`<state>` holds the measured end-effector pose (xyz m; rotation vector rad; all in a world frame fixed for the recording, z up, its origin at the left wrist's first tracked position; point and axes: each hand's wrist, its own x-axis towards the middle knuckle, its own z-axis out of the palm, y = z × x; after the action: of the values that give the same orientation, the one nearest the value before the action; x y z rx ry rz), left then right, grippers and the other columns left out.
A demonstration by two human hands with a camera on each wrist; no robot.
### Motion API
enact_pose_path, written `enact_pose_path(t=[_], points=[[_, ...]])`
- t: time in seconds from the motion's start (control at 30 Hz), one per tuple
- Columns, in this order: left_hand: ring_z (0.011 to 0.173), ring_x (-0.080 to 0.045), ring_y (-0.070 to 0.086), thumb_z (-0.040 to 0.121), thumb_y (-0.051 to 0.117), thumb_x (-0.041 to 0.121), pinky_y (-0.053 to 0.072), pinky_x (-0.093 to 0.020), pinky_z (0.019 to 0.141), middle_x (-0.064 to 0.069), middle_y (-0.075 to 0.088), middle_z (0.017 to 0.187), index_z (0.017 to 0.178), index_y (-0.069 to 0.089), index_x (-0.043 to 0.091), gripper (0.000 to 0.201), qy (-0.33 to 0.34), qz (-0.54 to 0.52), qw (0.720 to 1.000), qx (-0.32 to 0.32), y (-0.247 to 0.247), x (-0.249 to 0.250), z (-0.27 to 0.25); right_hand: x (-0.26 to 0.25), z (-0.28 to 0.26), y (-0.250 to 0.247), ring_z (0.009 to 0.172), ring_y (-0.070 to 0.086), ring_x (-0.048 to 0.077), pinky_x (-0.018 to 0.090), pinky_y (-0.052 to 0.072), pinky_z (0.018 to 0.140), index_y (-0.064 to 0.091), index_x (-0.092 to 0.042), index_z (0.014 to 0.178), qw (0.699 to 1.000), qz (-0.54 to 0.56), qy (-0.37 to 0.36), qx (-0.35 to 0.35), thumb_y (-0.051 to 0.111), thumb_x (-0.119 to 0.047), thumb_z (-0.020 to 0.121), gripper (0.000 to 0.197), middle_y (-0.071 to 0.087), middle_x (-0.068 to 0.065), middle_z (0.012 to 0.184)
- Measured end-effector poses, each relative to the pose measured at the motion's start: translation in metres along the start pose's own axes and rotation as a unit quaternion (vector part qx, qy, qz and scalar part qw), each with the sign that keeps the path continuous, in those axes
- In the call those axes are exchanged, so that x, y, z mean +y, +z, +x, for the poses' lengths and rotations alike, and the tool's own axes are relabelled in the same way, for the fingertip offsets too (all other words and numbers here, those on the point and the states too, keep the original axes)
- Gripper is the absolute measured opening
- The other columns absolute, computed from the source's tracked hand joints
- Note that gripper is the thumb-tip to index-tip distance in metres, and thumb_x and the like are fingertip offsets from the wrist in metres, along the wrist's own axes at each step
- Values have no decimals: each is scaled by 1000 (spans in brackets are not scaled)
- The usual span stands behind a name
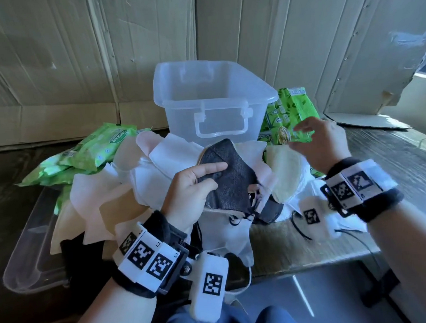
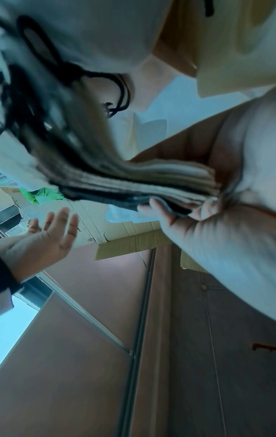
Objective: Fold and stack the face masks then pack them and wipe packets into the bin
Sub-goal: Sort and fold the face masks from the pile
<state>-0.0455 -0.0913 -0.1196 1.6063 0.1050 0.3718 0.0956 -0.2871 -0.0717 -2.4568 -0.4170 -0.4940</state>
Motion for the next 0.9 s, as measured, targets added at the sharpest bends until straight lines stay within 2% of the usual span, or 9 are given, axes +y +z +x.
enact_pose_path(t=[0.07, 0.2, 0.27, 0.37, 0.5, 0.6, 0.73, 0.83, 0.9], points=[[84, -21, 38, 75, 56, 16, 24, -26, 65, -11, 48, 88, 85, 73, 41, 32, 5, -11, 1000, 6, 0, 1, 0, 12, 9, -2, 109, 51, 28, 31, 39, 87, 58, -13, 114, 989, -112, 39, -83, 74, -33, 75, 47, 58, 14, 118], [88, -23, 41, 82, 59, 10, 30, -30, 72, -13, 52, 91, 86, 73, 43, 36, 18, -18, 1000, 5, 0, 2, 2, 14, 7, 12, 97, 50, 22, 25, 29, 66, 52, -7, 117, 953, -211, 53, -209, 70, -46, 75, 60, 57, 12, 113], [85, -24, 45, 81, 59, 10, 33, -35, 78, -14, 55, 89, 85, 74, 40, 33, 21, -17, 1000, 7, -1, 3, 1, 13, 8, 13, 89, 49, 22, 24, 29, 58, 58, -8, 109, 958, -207, 56, -191, 69, -41, 78, 47, 58, 11, 104], [86, -20, 44, 87, 56, 0, 35, -26, 68, -10, 55, 89, 83, 74, 40, 43, 28, -5, 999, 22, -3, 2, 1, 13, 12, 10, 91, 54, 28, 27, 39, 72, 65, -10, 88, 981, -122, 73, -136, 67, -20, 80, 13, 63, 14, 101], [69, -14, 40, 89, 55, 2, 28, -21, 57, -5, 51, 71, 86, 71, 40, 41, 31, 28, 998, 50, -8, 3, 1, -14, 10, -9, 82, 55, 29, 23, 27, 65, 62, -11, 83, 1000, 17, 16, -17, 68, -23, 76, 15, 63, 14, 87], [84, -11, 60, 87, 57, 1, 45, -17, 77, 3, 67, 92, 99, 66, 32, 35, 42, 5, 998, 51, -2, 10, -2, -47, -4, -26, 71, 43, 25, 26, 20, 58, 56, -8, 76, 995, 70, -54, 39, 65, -20, 79, 15, 50, 9, 73], [97, 0, 63, 76, 73, 8, 48, -19, 90, 10, 69, 102, 104, 65, 28, 35, 75, -16, 997, 0, 10, 17, -5, -79, -28, -16, 61, 42, 18, 29, 27, 55, 51, -22, 64, 972, 151, -143, -114, 70, -22, 77, 23, 49, -2, 60], [87, -9, 67, 63, 75, 20, 54, -21, 73, 5, 73, 90, 94, 69, 20, 31, 86, -90, 992, -18, 9, 18, -6, -89, -42, -5, 52, 46, 2, 14, 36, 55, 60, -24, 77, 940, 202, -164, -219, 66, -24, 83, 8, 54, -15, 58], [85, -12, 68, 62, 75, 18, 53, -20, 70, -1, 73, 89, 90, 68, 14, 29, 89, -121, 989, -7, 6, 16, -5, -88, -46, -1, 63, 54, 6, 15, 44, 66, 65, -24, 88, 927, 219, -187, -239, 67, -18, 82, 9, 59, -14, 74]])
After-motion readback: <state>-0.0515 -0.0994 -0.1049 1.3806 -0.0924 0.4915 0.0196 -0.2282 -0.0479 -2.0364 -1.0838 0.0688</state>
